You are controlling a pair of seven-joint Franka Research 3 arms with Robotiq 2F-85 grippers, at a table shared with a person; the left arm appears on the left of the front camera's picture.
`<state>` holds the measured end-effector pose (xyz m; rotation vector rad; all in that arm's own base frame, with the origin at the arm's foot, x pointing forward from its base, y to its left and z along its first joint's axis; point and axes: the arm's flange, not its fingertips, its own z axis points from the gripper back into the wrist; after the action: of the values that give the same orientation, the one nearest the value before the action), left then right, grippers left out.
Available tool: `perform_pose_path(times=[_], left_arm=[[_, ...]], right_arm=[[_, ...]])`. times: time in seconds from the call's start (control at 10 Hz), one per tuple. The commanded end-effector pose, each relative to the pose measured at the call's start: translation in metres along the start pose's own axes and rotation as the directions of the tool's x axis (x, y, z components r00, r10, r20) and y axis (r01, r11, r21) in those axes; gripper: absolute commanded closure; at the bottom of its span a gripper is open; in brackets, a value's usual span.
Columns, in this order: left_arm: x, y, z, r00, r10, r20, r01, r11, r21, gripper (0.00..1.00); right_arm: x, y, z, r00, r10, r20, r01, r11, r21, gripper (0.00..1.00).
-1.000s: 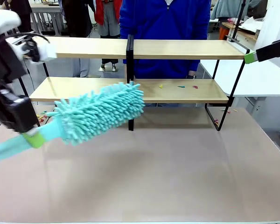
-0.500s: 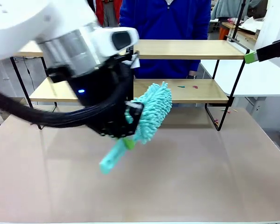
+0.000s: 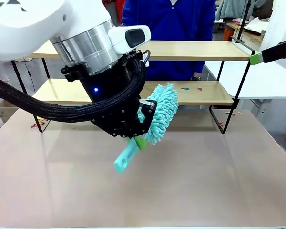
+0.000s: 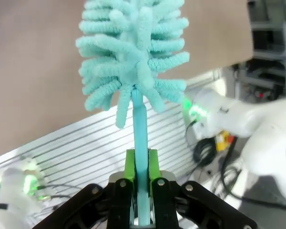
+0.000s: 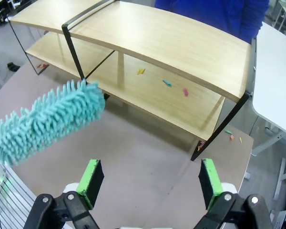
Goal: Clean the shelves.
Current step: Clean another randomly selected level of the Shelf with the Duster.
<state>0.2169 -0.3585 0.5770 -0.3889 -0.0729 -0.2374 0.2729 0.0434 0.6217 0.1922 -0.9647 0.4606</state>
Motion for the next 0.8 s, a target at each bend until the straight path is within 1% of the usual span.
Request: perform_pose_path(times=[0.0,0.2,0.3,0.4,0.5,0.6,0.7], left_arm=[[0.001,-0.017,-0.011,0.990,0.081,0.118,-0.085,0.996,0.025,0.88],[0.006,-0.023,-0.014,0.986,0.096,0.139,-0.100,0.995,0.024,0.88],[0.013,-0.028,-0.019,0.977,0.125,0.171,-0.133,0.990,0.038,0.88],[0.018,-0.034,-0.024,0.980,0.119,0.163,-0.127,0.991,0.044,0.88],[0.026,-0.040,-0.029,0.977,0.132,0.170,-0.145,0.987,0.065,0.88],[0.035,-0.045,-0.034,0.966,0.165,0.200,-0.180,0.982,0.062,0.88],[0.046,-0.050,-0.037,0.962,0.181,0.204,-0.197,0.978,0.065,0.88]], right_arm=[[0.000,-0.001,0.000,1.000,-0.002,0.003,0.002,1.000,0.007,0.00],[0.000,0.000,0.000,1.000,0.000,0.000,0.000,1.000,0.000,0.00],[0.000,0.000,0.000,1.000,0.000,0.000,0.000,1.000,0.000,0.00],[0.000,0.000,0.000,1.000,0.000,0.000,0.000,1.000,0.000,0.00],[0.000,0.000,0.000,1.000,0.000,0.000,0.000,1.000,0.000,0.00],[0.000,0.000,0.000,1.000,0.000,0.000,0.000,1.000,0.000,0.00],[0.000,0.000,0.000,1.000,0.000,0.000,0.000,1.000,0.000,0.00]])
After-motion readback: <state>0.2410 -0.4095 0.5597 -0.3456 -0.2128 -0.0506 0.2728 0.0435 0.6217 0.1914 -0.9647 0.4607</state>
